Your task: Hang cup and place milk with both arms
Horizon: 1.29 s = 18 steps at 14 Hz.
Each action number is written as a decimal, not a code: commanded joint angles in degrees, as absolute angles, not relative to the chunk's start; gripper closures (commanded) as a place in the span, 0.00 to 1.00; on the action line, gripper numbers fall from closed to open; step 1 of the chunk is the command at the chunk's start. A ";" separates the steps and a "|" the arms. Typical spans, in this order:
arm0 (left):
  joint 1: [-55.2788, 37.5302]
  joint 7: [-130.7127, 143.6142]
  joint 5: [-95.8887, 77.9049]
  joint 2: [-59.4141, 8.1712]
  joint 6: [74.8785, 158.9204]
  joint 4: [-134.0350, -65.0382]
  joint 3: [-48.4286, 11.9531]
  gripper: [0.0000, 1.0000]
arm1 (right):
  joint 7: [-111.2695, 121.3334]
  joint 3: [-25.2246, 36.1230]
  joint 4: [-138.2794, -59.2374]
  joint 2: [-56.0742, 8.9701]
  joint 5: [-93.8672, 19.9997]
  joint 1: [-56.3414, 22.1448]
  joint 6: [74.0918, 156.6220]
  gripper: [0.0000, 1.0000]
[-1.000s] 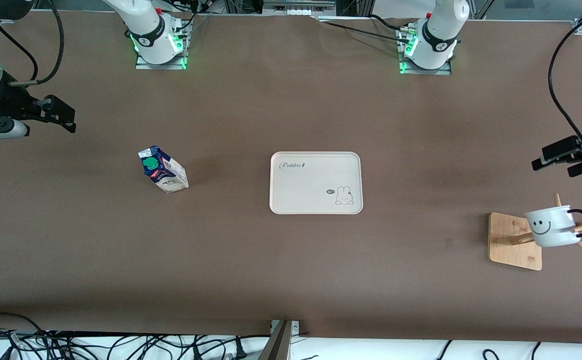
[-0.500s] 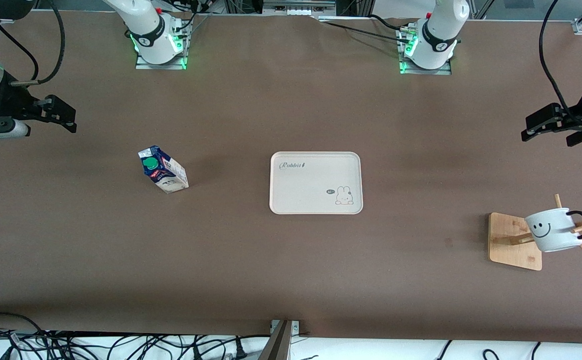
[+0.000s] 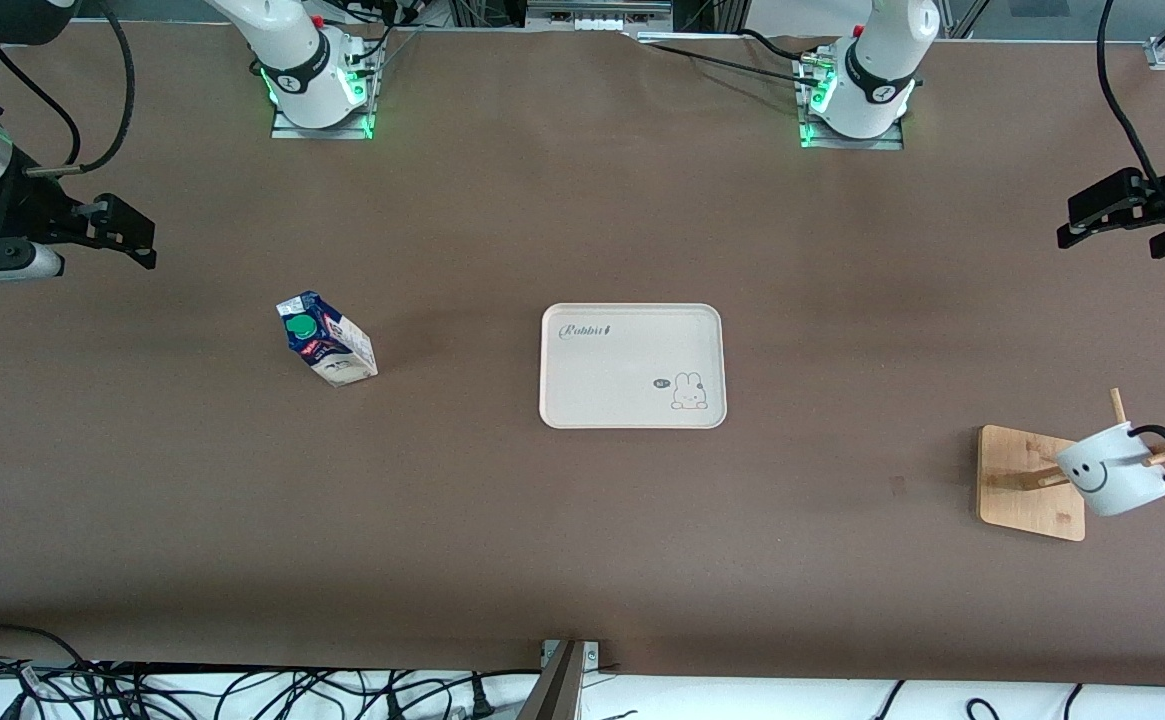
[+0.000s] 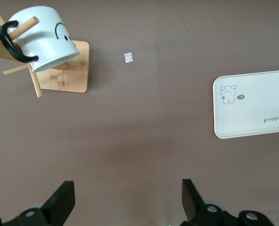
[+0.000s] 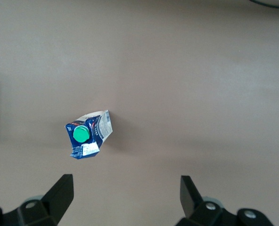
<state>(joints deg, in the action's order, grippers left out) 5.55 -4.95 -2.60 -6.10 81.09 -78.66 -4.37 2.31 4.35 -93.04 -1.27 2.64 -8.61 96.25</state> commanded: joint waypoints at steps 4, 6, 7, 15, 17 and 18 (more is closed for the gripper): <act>4.23 -4.48 -3.34 -2.75 80.86 -81.28 -1.42 0.00 | 2.11 3.96 -92.28 -2.37 1.24 -8.35 97.03 0.00; -2.25 -4.57 -2.81 -0.97 82.69 -84.01 3.92 0.00 | 2.11 3.96 -92.37 -2.37 0.09 -8.35 96.86 0.00; -3.33 -5.09 -2.99 -0.97 82.97 -84.11 5.96 0.00 | 2.11 3.96 -92.29 -2.37 0.00 -8.52 96.86 0.00; -3.34 -4.13 -1.85 -1.23 82.27 -84.90 6.68 0.00 | 2.11 3.96 -92.20 -2.37 0.00 -8.53 97.03 0.00; -3.34 -3.61 -1.85 -1.40 82.27 -84.99 7.03 0.00 | 2.11 3.96 -92.20 -2.46 0.00 -8.53 97.03 0.00; -3.34 -3.60 -1.85 -1.49 82.35 -84.90 7.03 0.00 | 2.20 3.96 -92.20 -2.63 0.00 -8.53 97.03 0.00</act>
